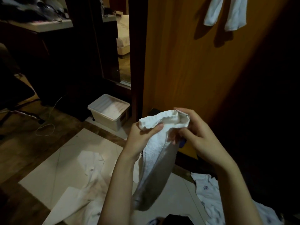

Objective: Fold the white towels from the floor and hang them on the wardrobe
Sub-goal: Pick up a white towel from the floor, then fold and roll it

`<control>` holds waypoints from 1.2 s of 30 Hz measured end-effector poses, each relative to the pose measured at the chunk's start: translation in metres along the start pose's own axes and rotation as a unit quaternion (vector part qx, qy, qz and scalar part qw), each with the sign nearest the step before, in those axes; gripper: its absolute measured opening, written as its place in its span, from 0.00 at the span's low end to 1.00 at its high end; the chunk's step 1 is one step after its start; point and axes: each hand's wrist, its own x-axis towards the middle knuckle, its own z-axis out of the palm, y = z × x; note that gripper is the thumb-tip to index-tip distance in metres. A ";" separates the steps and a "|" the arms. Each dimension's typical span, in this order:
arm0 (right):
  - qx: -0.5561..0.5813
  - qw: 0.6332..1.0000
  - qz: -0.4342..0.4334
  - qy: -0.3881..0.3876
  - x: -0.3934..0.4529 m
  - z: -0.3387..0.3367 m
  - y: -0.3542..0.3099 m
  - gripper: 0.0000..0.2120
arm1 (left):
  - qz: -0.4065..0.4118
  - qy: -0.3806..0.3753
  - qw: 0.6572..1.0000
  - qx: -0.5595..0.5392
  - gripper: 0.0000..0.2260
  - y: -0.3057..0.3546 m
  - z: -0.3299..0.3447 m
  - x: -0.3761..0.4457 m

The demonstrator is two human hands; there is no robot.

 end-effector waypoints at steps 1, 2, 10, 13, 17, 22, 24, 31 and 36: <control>-0.044 0.998 -0.022 0.030 0.000 0.002 0.004 0.17 | -0.001 -0.003 1.000 0.001 0.11 0.001 0.000 -0.001; -0.089 0.993 -0.041 0.059 0.000 0.003 0.007 0.14 | -0.002 -0.003 1.000 -0.001 0.10 0.003 -0.001 -0.002; -0.425 0.837 -0.290 0.187 0.002 -0.001 0.019 0.08 | -0.005 0.011 0.998 -0.058 0.06 0.017 -0.006 -0.008; -0.486 0.782 -0.370 0.124 0.004 0.002 0.011 0.05 | 0.037 0.021 0.999 0.016 0.05 0.021 -0.006 -0.010; -0.492 0.769 -0.407 0.030 0.007 0.012 -0.008 0.05 | 0.075 0.035 0.986 0.142 0.02 0.021 0.004 -0.009; -0.436 0.828 -0.338 0.094 0.013 0.012 -0.013 0.09 | 0.123 -0.013 0.987 0.100 0.05 0.026 0.007 -0.010; -0.409 0.847 -0.322 0.111 0.013 0.013 -0.013 0.09 | 0.147 -0.031 0.981 0.127 0.07 0.026 0.007 -0.009; -0.407 0.818 -0.384 0.129 0.013 0.009 -0.013 0.06 | 0.174 -0.065 0.972 0.144 0.06 0.026 0.018 -0.008; -0.415 0.834 -0.360 0.049 0.015 -0.003 -0.009 0.09 | 0.120 -0.080 0.978 0.153 0.10 0.022 0.019 -0.005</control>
